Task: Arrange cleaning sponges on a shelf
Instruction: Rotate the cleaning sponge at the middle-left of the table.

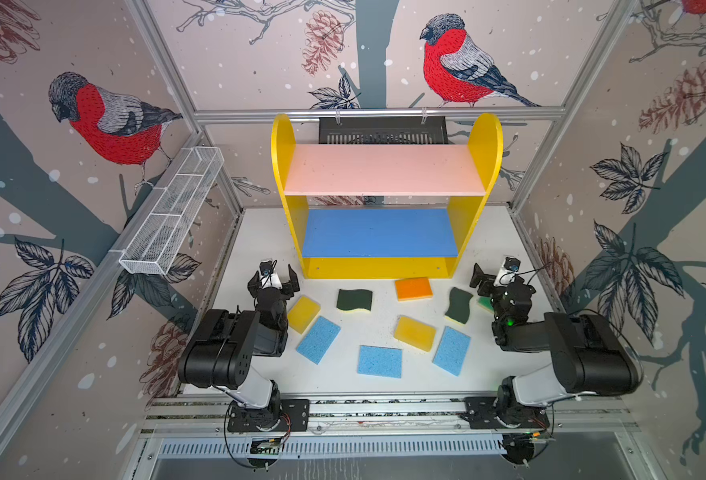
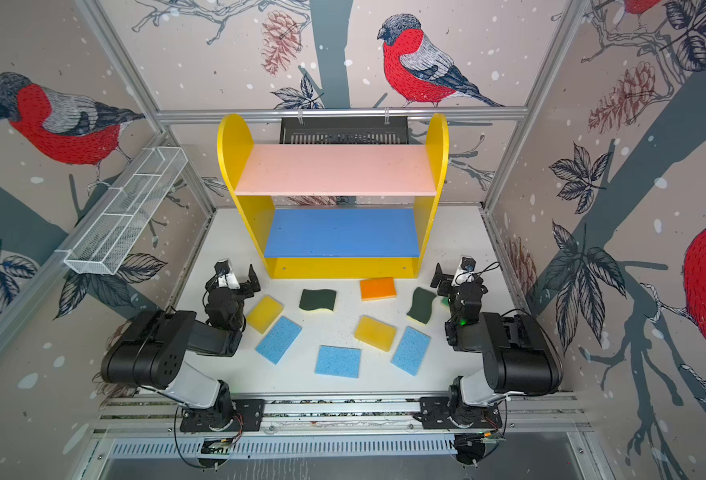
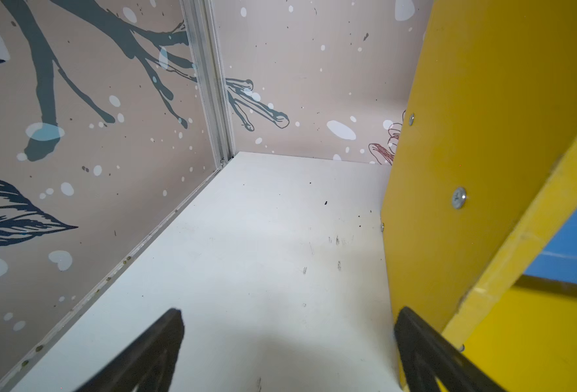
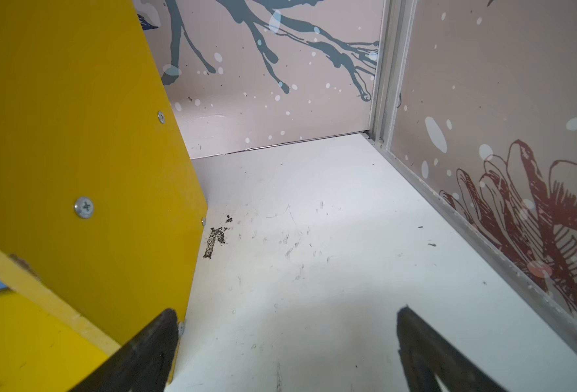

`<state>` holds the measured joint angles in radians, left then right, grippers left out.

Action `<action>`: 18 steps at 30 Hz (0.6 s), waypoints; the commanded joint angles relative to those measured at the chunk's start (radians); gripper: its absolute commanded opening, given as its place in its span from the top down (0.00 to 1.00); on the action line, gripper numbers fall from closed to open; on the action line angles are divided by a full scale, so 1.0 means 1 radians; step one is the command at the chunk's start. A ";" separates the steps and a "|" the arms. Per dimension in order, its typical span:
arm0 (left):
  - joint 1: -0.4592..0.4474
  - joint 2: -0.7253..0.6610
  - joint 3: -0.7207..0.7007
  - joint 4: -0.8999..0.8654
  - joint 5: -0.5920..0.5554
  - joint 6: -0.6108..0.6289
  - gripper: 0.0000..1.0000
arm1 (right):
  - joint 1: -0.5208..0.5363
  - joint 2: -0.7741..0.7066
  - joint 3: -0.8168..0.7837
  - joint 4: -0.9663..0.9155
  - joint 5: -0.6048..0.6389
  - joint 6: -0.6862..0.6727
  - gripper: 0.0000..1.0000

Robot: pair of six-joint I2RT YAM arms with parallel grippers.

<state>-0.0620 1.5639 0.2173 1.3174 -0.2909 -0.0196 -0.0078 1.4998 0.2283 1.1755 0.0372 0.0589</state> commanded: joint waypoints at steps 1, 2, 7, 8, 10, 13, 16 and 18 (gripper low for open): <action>-0.001 -0.001 0.003 0.022 -0.002 0.004 0.03 | 0.000 -0.002 0.005 0.023 0.004 0.009 0.00; -0.001 -0.001 0.005 0.021 -0.002 0.004 0.03 | 0.000 0.001 0.005 0.023 0.004 0.009 0.00; -0.001 -0.001 0.005 0.023 -0.003 0.004 0.03 | -0.001 0.000 0.005 0.023 0.005 0.009 0.00; 0.000 -0.001 0.004 0.022 -0.002 0.004 0.03 | 0.001 -0.001 0.004 0.023 0.005 0.008 0.00; -0.001 -0.001 0.003 0.022 -0.003 0.004 0.03 | 0.002 -0.002 0.005 0.023 0.006 0.007 0.00; -0.001 0.001 0.006 0.019 0.000 0.005 0.03 | 0.002 -0.001 0.005 0.023 0.006 0.007 0.00; -0.001 -0.001 0.007 0.013 0.022 0.013 0.03 | 0.002 0.000 0.005 0.022 0.006 0.007 0.00; -0.001 0.000 0.008 0.013 0.022 0.012 0.03 | 0.002 0.001 0.005 0.022 0.006 0.007 0.00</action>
<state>-0.0620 1.5639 0.2195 1.3159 -0.2874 -0.0193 -0.0071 1.4998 0.2287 1.1755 0.0372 0.0586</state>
